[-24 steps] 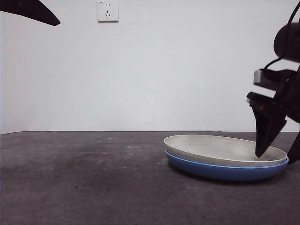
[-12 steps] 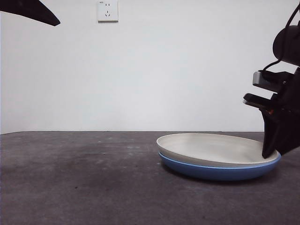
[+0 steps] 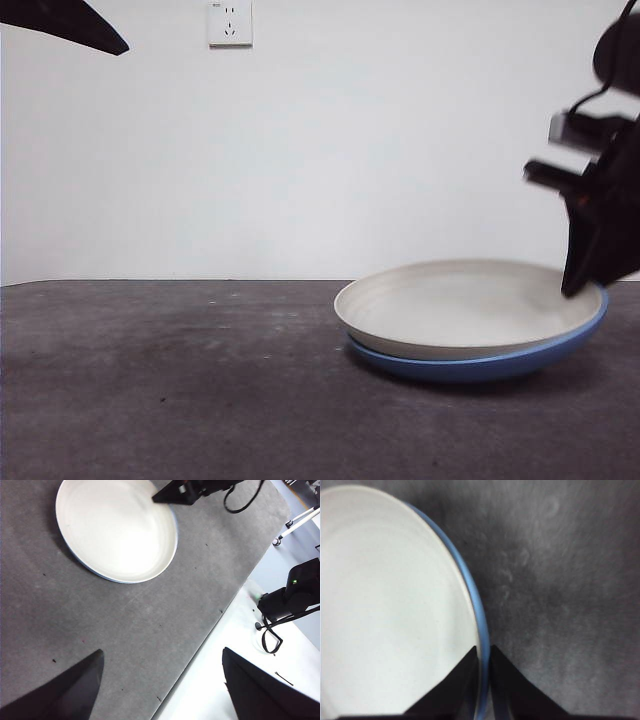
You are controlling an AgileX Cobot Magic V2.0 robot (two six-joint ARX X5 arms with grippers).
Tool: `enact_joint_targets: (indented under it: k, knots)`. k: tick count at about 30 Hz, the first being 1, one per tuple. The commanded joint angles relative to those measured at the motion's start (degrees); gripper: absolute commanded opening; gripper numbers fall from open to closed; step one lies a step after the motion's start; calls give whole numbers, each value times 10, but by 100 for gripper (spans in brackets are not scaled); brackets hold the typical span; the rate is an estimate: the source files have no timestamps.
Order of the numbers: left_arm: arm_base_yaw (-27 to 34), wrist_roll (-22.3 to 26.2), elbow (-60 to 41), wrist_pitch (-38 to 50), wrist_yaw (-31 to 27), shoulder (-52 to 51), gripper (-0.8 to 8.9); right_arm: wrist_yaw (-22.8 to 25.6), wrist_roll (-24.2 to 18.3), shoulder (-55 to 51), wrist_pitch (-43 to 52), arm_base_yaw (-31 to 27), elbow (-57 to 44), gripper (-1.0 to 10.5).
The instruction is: Pick up the white plate, put it on the blue plate, put it on desk
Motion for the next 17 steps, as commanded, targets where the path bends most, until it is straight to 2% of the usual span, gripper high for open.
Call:
enact_joint_targets:
  k: [1, 4, 9, 17]
  knots:
    - [-3, 9, 6, 4, 5, 2, 374, -15, 12, -27, 6, 0, 7, 8]
    - [-3, 9, 6, 4, 5, 2, 374, -33, 21, -49, 6, 1, 9, 8]
    - [-3, 9, 6, 4, 5, 2, 374, -35, 35, -56, 7, 14, 14, 8]
    - [-3, 9, 6, 4, 5, 2, 374, -31, 78, -34, 61, 79, 27, 8]
